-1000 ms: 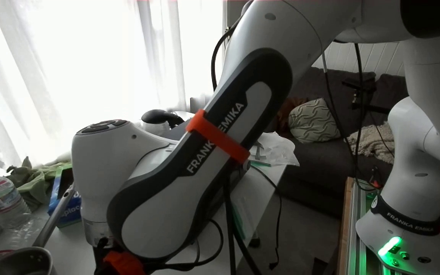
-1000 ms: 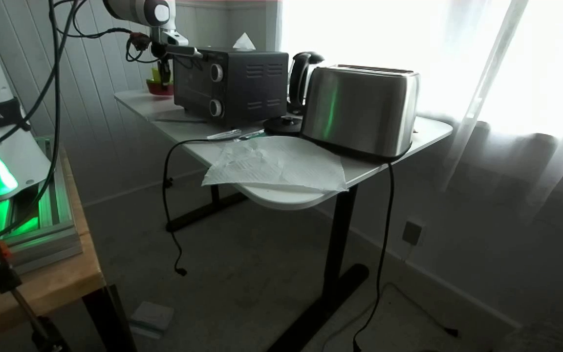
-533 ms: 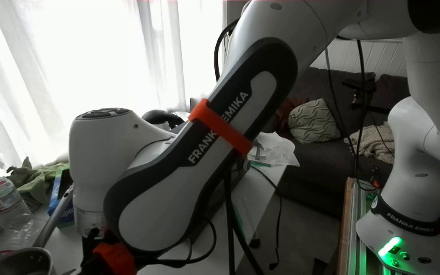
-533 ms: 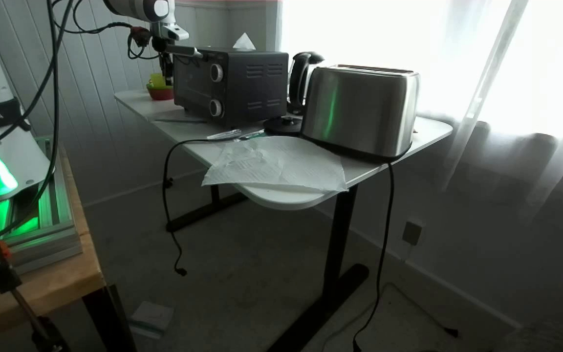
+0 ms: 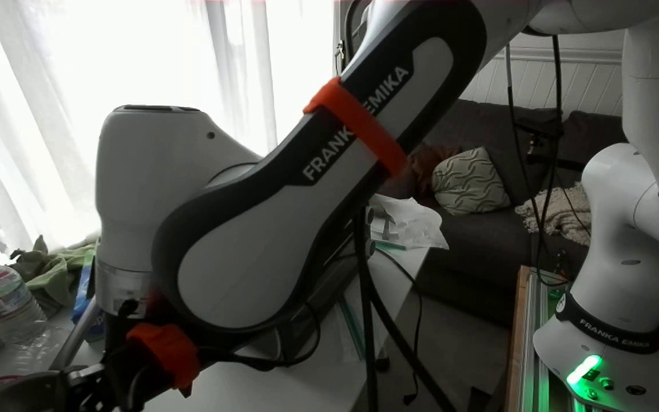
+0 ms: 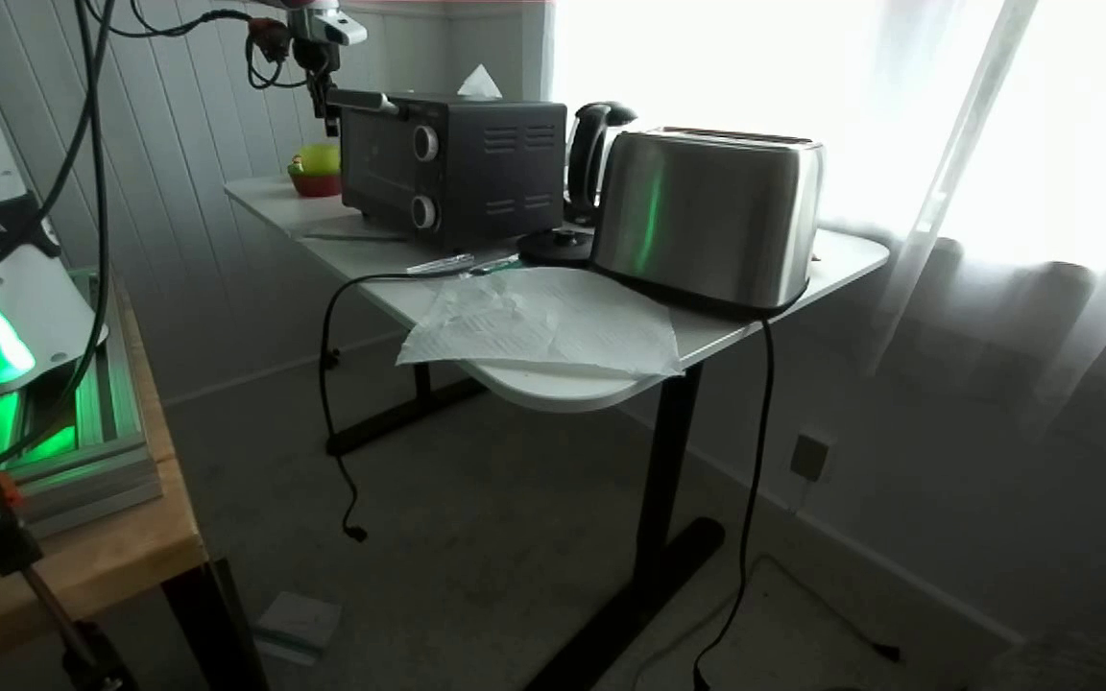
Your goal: Stack the two bowls together then put the yellow cup in the green bowl and place the bowls on the table
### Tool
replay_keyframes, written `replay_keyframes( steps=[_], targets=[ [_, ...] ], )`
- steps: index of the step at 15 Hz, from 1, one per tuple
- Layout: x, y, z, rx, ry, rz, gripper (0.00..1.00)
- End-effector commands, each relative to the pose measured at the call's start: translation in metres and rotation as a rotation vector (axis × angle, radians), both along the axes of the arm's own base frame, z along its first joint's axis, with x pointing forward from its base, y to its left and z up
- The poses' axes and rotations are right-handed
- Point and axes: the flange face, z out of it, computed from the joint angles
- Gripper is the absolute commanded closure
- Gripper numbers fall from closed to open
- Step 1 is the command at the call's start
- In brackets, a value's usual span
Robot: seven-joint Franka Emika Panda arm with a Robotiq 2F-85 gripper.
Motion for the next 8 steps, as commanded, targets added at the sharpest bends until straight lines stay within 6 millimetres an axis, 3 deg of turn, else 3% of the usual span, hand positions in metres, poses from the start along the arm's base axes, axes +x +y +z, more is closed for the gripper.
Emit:
replay_keyframes(
  steps=[1,8],
  targets=[
    [-0.017,-0.011,0.026,0.063,0.002,0.063,0.00],
    [-0.034,-0.027,0.059,0.129,-0.053,0.269,0.00]
  ],
)
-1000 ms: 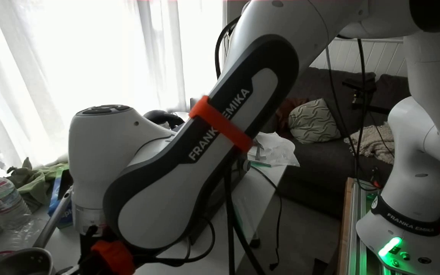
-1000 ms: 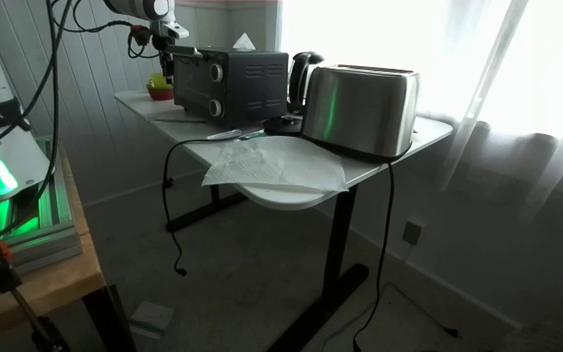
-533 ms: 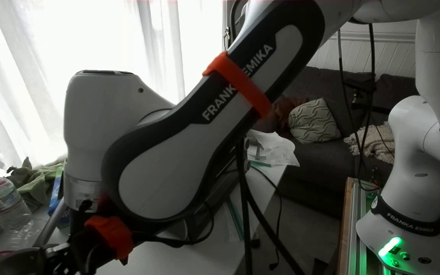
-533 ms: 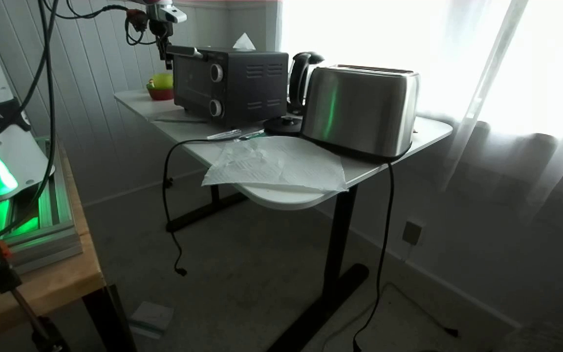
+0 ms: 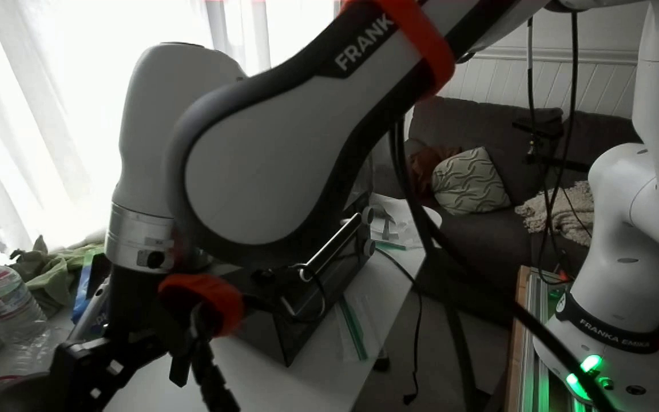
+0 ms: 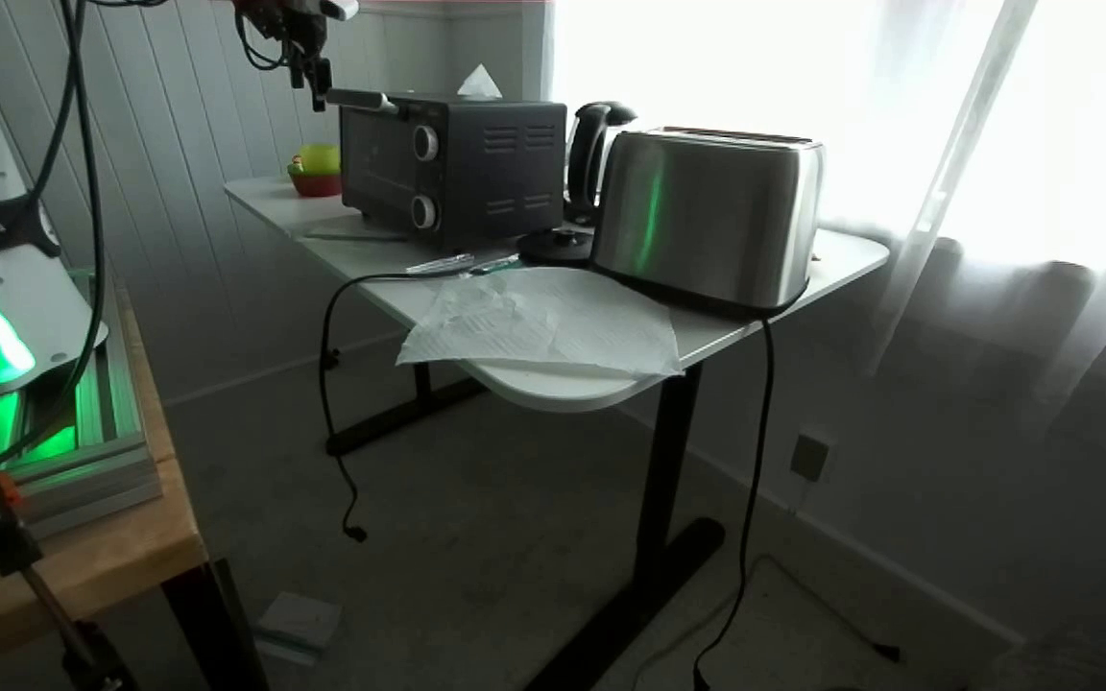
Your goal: Stack the two bowls together then put the yellow cup in the green bowl and place the bowls on the table
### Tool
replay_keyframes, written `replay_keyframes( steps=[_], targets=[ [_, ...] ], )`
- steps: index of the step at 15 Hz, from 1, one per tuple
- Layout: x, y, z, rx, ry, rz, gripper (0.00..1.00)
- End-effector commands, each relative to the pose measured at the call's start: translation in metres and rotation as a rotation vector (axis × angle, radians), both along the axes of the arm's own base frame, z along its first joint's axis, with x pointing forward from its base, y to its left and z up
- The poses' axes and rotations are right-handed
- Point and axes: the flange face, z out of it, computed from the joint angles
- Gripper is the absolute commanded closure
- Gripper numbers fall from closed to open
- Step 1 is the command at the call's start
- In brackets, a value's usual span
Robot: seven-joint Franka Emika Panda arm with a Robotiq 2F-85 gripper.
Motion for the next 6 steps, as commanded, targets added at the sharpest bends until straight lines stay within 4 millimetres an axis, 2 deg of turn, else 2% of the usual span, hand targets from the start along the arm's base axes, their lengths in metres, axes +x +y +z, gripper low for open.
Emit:
replay_keyframes(
  steps=[1,4,5,6],
  targets=[
    [-0.017,-0.017,0.019,0.036,-0.026,0.077,0.00],
    [-0.019,-0.026,0.030,0.089,-0.039,0.103,0.00],
    [-0.008,-0.014,0.020,0.061,-0.027,0.087,0.00],
    [-0.009,-0.016,0.023,0.071,-0.031,0.095,0.00]
  ],
)
